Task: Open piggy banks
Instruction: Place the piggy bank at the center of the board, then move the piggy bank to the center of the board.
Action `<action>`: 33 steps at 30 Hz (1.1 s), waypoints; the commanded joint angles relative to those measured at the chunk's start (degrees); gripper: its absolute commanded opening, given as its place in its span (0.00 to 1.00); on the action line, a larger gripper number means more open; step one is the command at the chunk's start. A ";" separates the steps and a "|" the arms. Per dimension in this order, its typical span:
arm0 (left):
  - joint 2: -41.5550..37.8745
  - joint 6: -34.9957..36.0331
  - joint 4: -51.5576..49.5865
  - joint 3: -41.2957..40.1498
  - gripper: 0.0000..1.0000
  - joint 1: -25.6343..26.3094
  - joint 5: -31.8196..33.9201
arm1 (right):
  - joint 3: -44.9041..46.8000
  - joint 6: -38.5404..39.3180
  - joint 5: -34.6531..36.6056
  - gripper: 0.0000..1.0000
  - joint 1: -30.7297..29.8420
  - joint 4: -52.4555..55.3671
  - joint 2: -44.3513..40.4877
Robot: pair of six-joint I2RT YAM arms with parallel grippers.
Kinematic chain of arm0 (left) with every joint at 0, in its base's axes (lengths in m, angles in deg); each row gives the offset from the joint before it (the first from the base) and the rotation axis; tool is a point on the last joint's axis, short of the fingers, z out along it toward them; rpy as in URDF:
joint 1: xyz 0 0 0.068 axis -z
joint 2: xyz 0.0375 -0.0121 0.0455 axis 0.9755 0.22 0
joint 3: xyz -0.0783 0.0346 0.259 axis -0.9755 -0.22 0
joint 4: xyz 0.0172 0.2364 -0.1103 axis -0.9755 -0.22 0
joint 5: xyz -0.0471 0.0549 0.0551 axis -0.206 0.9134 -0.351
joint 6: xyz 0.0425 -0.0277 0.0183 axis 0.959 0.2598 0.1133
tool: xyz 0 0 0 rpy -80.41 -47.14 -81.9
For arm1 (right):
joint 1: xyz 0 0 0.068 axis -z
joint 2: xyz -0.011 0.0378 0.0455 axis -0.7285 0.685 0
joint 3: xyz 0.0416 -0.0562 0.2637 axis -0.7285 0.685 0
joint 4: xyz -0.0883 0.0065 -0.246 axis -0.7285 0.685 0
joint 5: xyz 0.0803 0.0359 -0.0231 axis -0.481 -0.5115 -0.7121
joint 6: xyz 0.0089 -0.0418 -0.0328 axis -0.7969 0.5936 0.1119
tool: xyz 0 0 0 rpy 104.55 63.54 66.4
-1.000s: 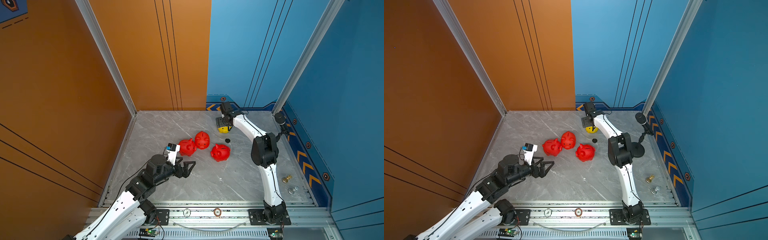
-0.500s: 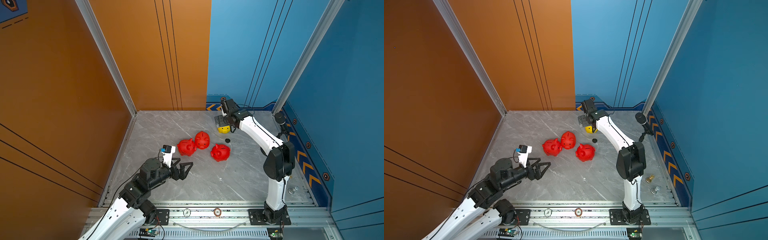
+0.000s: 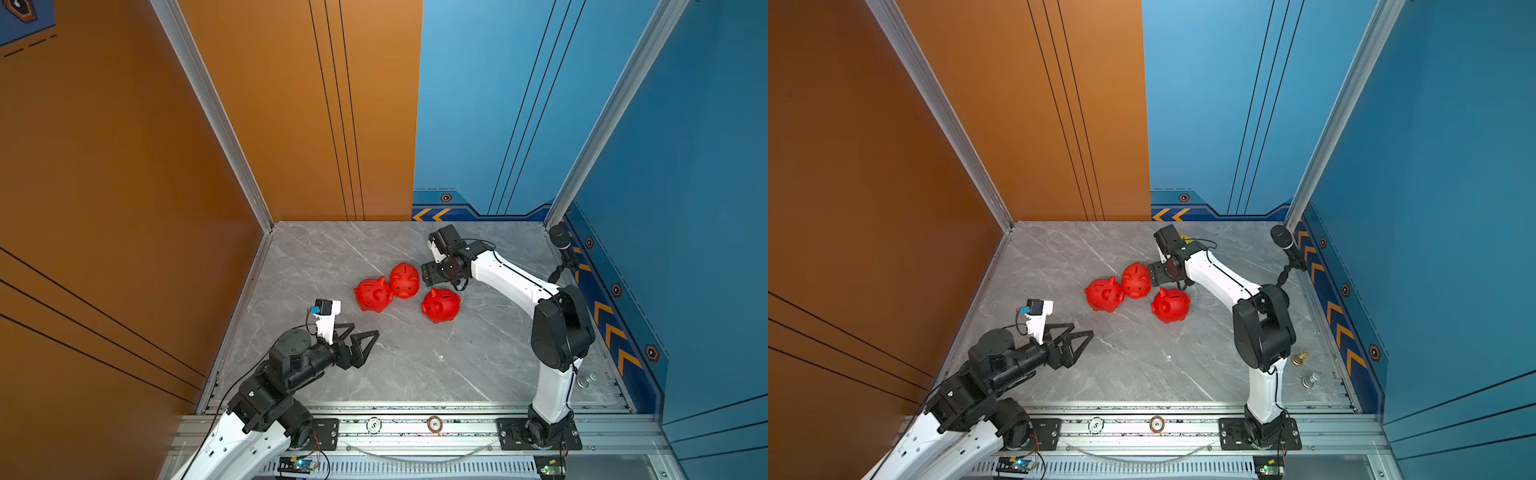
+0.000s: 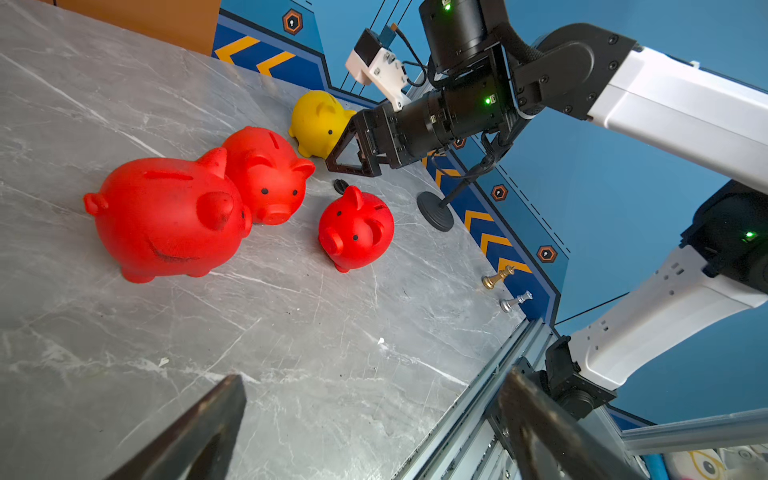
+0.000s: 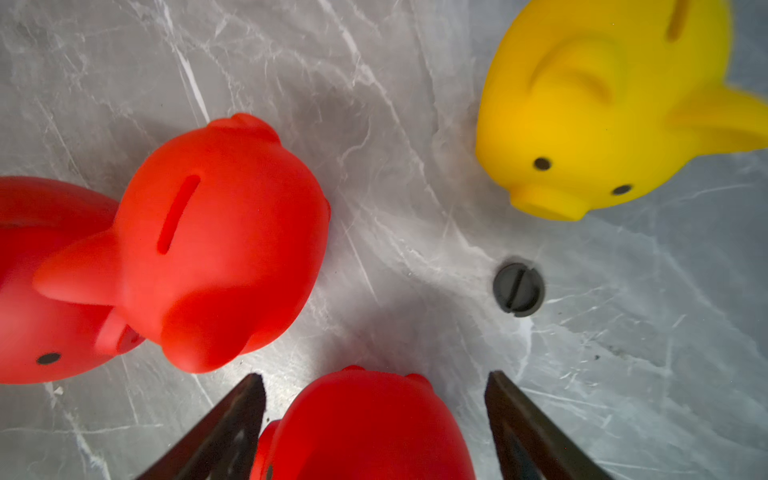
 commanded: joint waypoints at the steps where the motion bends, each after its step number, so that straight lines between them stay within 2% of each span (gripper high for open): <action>1: 0.51 -0.16 -0.64 -0.12 0.98 0.01 0.75 | 2.34 -1.07 -3.23 0.82 -0.84 -1.36 -2.33; 10: 1.93 0.28 -0.07 -0.02 0.98 0.00 1.02 | 11.38 -1.42 -5.99 0.78 -3.78 -5.02 -8.97; 17: 4.00 0.24 1.32 -0.09 0.98 0.08 0.49 | 22.33 -3.00 -14.87 0.75 -8.98 -11.20 -18.06; 21: 6.71 -0.05 3.67 -0.14 0.98 0.35 -0.71 | 25.18 -4.42 -15.66 0.75 -9.60 -13.37 -22.69; 26: 11.39 0.18 5.83 1.05 0.98 2.29 -0.52 | 28.41 -5.36 -11.88 0.79 -5.90 -13.18 -29.16; 33: 22.44 2.20 9.24 5.33 0.98 8.62 2.93 | 32.64 -7.66 -6.64 0.87 5.48 -10.60 -32.90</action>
